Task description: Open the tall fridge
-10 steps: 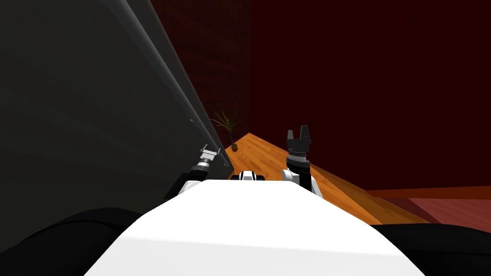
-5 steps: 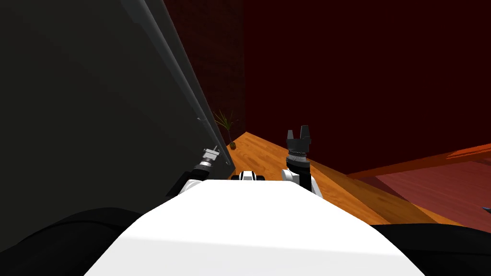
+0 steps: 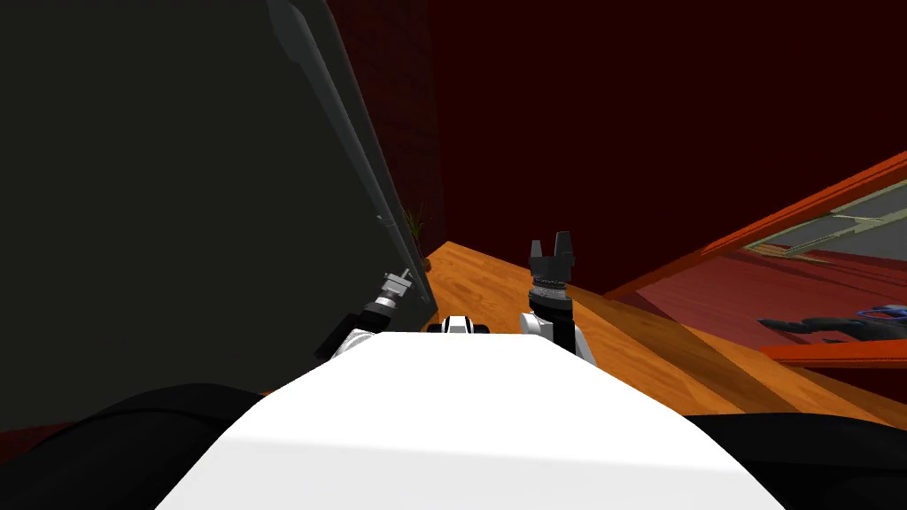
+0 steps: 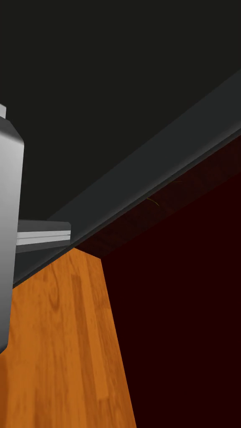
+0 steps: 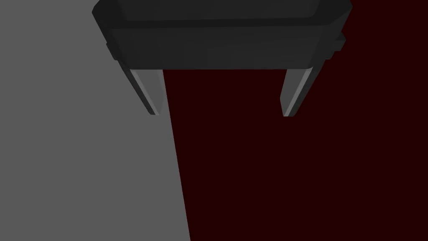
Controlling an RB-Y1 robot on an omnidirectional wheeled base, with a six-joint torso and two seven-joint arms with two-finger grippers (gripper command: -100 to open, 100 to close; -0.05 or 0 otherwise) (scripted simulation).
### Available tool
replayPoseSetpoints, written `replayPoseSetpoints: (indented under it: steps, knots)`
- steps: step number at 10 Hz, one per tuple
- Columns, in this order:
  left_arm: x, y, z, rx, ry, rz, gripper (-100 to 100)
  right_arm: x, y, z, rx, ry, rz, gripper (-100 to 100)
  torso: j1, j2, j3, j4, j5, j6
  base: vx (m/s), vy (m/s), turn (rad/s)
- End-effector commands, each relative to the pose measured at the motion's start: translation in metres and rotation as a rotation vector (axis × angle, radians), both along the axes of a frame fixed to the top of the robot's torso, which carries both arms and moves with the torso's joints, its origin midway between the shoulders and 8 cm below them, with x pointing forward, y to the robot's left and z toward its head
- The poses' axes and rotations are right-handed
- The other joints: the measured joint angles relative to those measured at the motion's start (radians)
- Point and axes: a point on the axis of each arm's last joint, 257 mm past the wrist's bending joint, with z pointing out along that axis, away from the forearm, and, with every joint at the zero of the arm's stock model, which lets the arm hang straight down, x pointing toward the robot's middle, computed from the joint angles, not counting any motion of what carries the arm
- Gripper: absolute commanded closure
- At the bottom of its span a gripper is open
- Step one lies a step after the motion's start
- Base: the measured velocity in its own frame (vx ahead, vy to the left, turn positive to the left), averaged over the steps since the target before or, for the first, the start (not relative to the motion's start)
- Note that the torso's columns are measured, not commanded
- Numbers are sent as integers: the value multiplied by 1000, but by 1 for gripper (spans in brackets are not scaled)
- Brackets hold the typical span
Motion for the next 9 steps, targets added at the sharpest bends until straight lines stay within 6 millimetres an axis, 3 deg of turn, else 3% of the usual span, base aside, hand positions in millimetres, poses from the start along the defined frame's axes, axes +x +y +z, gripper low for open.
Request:
replayPoseSetpoints:
  steps: [1, 2, 6, 7, 9]
  knots:
    - [0, -5, 0, 1, 1, -22, 100, 0, 0, 0, 0, 0, 0, 0, 0, 2, 1, 1, 0, 0, -138, -30, -33]
    - [3, 3, -2, -8, -2, 2, -100, 0, 0, 0, 0, 0, 0, 0, 3, -6, -3, -1, 1, -1, 83, -2, 60]
    - [0, 5, 5, -8, -10, 7, -100, 0, 0, 0, 0, 1, -1, 0, 0, -5, -2, -1, 0, 1, 103, 5, 42]
    - [0, 5, 5, -8, -9, 6, 100, 0, 0, 0, 0, 1, 0, 0, 0, 3, 2, 1, 0, 0, 20, 1, 5]
    - [-1, -7, 7, -8, -13, -30, 100, 0, 0, 0, 0, 0, 0, 0, -3, 13, 9, 2, 1, 7, -192, 58, -129]
